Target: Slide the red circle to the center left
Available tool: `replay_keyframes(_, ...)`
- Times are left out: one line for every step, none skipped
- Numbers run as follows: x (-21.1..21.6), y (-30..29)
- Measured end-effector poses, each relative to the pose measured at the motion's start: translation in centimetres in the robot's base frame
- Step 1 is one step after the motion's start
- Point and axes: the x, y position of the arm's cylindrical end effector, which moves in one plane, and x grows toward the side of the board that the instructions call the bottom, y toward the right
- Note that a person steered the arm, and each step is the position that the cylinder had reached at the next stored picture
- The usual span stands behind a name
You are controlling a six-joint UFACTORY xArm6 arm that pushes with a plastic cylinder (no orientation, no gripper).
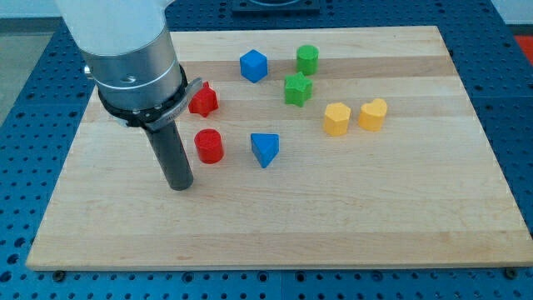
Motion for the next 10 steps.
replay_keyframes(-1.2,0.0)
replay_keyframes(-2.4,1.3)
replay_keyframes(-3.7,3.8)
replay_keyframes(-5.5,4.4)
replay_keyframes(-6.9,4.5)
replay_keyframes(-6.9,-0.5)
replay_keyframes(-8.5,-2.7)
replay_keyframes(-11.5,-2.7)
replay_keyframes(-12.5,-2.6)
replay_keyframes(-13.4,-2.2)
